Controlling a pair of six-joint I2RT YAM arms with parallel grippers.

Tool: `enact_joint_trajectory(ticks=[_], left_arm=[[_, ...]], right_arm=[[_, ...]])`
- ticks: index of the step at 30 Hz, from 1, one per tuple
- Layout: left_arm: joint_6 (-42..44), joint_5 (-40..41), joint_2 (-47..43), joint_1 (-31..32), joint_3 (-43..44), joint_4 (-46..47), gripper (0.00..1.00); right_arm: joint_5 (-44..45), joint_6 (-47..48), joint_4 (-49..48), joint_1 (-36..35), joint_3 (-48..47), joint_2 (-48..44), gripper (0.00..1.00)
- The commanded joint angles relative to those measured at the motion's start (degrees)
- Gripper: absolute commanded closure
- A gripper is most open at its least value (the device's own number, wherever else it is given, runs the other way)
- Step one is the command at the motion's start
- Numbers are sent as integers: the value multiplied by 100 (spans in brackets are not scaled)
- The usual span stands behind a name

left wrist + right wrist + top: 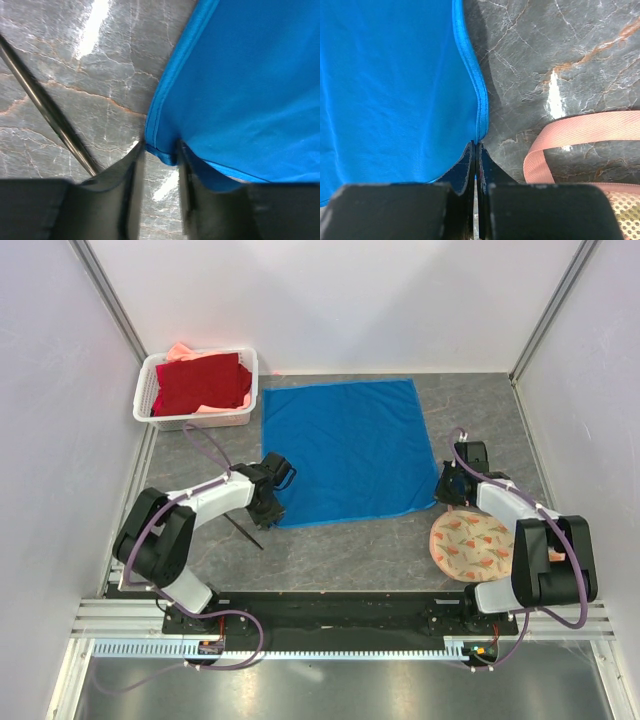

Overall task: Fold the napkin into a case and place the utensils inside
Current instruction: Pick up the flattened napkin from the center of the board, then fold and flatten the napkin at the center of the board.

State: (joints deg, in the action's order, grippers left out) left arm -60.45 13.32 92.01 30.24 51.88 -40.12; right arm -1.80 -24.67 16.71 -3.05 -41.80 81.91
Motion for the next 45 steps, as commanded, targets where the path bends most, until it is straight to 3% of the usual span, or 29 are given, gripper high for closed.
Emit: enact_joint_trajectory(ticks=[1, 2, 5, 9, 19, 21, 27, 33, 38, 45], left_arm=[[-231, 548, -7, -27, -266, 241, 69], [-170, 540, -77, -27, -248, 311, 76], [137, 636, -402, -18, -38, 320, 86], [751, 584, -885, -9, 366, 347, 91], [2001, -478, -2326, 324, 1727, 558, 96], [2237, -646, -2791, 439, 1948, 593, 97], [2362, -2138, -4091, 465, 2694, 1102, 98], [2371, -2729, -4744, 474, 3258, 1585, 98], [2510, -2677, -4307, 474, 3698, 1490, 98], [2749, -525, -2804, 325, 3874, 717, 98]], right_arm=[[-83, -3, -106, -3, 32, -236, 100], [-101, -3, -89, -3, 32, -254, 100], [-153, 6, -63, -3, 23, -421, 100], [-277, 6, -80, -3, -30, -781, 100], [-496, -74, 525, -3, -837, -2677, 100], [-488, 31, 859, -3, -1241, -3021, 100], [-339, 295, 1396, -3, -2559, -4576, 100], [109, 463, 1870, -11, -3992, -4983, 100], [321, 463, 1784, -12, -4039, -4650, 100], [198, 384, 616, -12, -2809, -3692, 100]])
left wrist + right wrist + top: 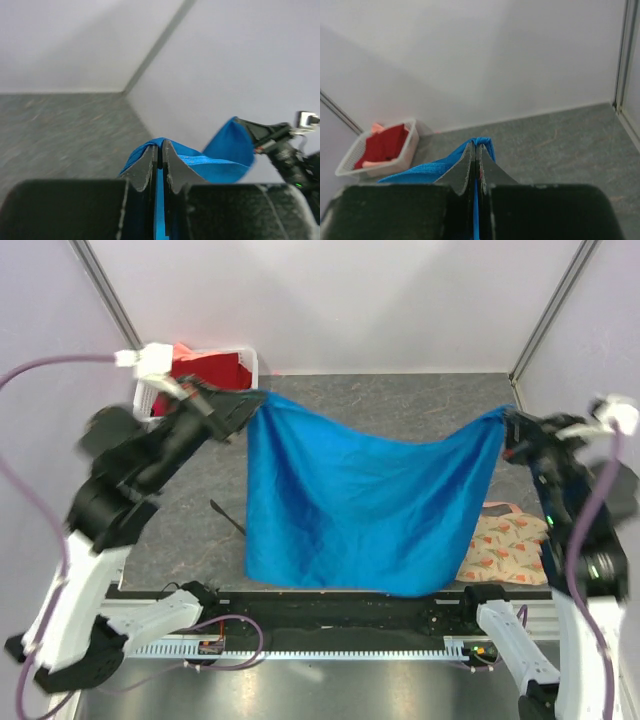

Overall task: Fold the napkin into a case and place the utensils inside
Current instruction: Fold and flatten the napkin at the center of the board.

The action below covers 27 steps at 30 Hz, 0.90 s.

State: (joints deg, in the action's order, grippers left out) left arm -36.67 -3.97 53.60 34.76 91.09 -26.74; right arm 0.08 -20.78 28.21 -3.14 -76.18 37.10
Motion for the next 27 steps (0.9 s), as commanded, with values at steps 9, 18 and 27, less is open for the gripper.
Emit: enact_joint_trajectory(ticks=[9, 18, 27], left_arm=[[282, -234, 3616, -1884, -215, -35, 98], [924, -1027, 6012, -2105, 778, 1083, 98], [854, -1387, 6988, -2307, 1517, 1470, 98]], right_arm=[[-43, -207, -2651, -3, 1694, 3221, 100], [-324, -217, -3689, -3, 535, 6369, 100], [-456, 82, -3400, -3, -907, 7873, 100]])
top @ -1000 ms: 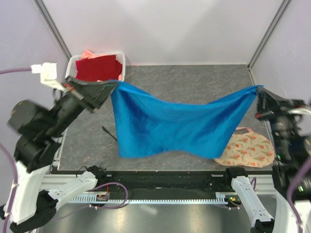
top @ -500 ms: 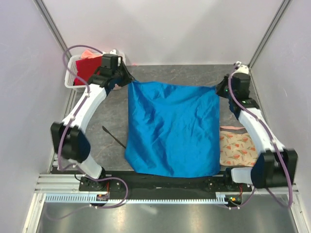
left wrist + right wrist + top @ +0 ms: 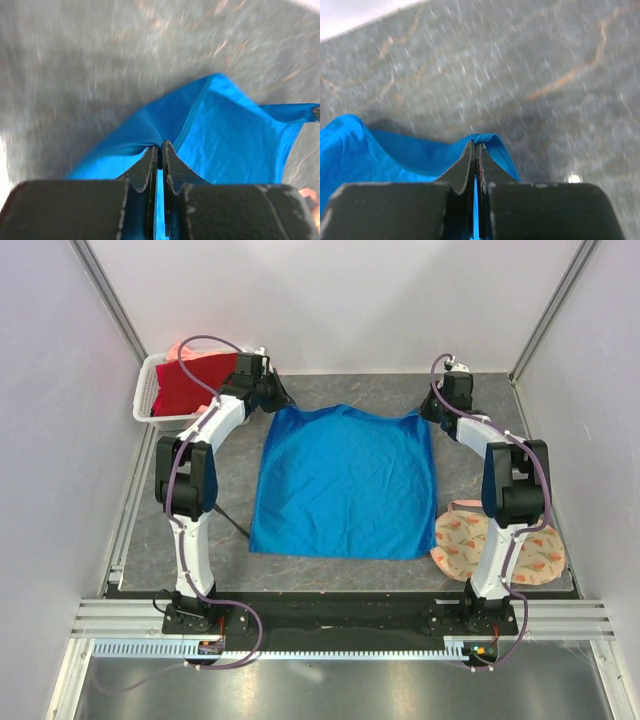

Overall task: Fold the napkin into a case and place the utensils inside
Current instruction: Fold and flatten the napkin at the center of the board.

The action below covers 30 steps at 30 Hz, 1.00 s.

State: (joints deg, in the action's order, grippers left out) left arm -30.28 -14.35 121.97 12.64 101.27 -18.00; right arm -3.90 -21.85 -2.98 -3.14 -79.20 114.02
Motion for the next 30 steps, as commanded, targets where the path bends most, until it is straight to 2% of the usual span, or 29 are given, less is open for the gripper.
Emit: enact_joint_trajectory(ticks=[1, 8, 15, 19, 23, 27, 30], left_arm=[[207, -358, 204, -95, 586, 631, 98], [102, -296, 432, -201, 850, 939, 98], [57, -753, 811, -359, 1439, 737, 98], [66, -825, 356, -359, 1018, 491, 98], [-188, -648, -252, -359, 447, -370, 98], [-285, -675, -1078, -350, -676, -774, 98], [-189, -718, -1614, -350, -1152, -933, 98]], right_arm=[[-67, 207, -317, -3, -658, 278, 100], [-102, 339, 104, 6, -1842, 876, 100], [-164, 427, 606, 6, -2276, 1027, 100], [-85, 418, 922, 6, -1907, 544, 100], [179, 234, 1369, 15, -1108, -229, 100], [74, 23, 1625, 15, -475, -976, 100], [170, -4, 1862, 15, -132, -1363, 100]])
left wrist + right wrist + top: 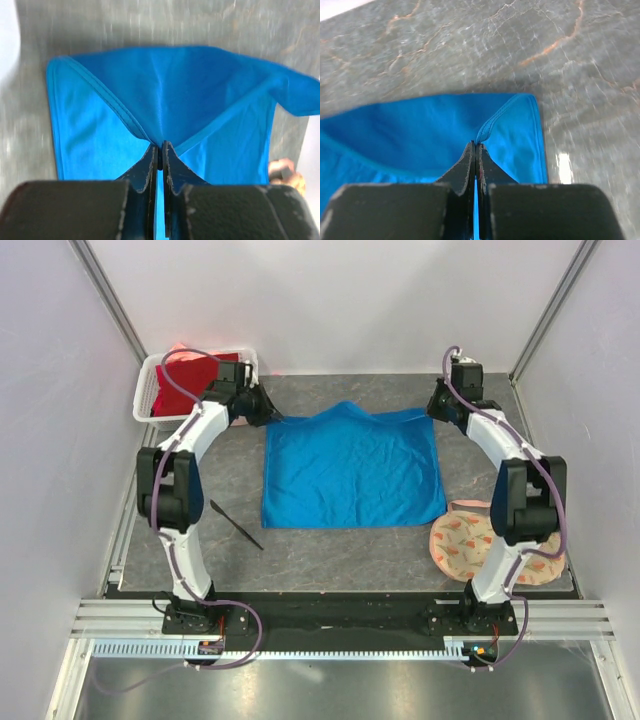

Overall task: Fold the napkin into a case and place the utensils inside
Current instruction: Fold and flatten the napkin at the center of the board.

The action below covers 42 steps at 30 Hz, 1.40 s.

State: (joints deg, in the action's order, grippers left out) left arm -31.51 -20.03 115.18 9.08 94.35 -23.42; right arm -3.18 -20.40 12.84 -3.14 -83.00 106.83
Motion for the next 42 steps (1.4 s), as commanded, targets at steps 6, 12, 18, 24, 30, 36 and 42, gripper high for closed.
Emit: enact_joint_trajectory(ticks=[6, 12, 18, 24, 30, 36, 42], left_arm=[[13, -194, -1936, 6, -1365, -637, 98], [-110, -422, -2604, 6, -2402, -655, 98], [-154, -615, -3150, 94, -3114, -638, 98], [-172, -546, -3616, 138, -3783, -568, 98], [-338, -424, -3362, 216, -4117, -331, 98], [-593, 25, -2529, 445, -4047, -137, 98], [-988, 737, -1736, 674, -3555, -330, 98]], right_arm=[[177, -157, 913, 15, 845, -1216, 100], [-51, -210, 1150, 24, 1776, -1928, 100], [-86, -183, 1282, 15, 2542, -2640, 100], [-332, -254, 1309, -3, 3184, -2983, 100], [-447, -394, 906, 15, 3536, -2641, 100], [-367, -464, 483, -3, 3598, -2079, 100], [-201, -544, 193, -64, 3502, -1516, 100]])
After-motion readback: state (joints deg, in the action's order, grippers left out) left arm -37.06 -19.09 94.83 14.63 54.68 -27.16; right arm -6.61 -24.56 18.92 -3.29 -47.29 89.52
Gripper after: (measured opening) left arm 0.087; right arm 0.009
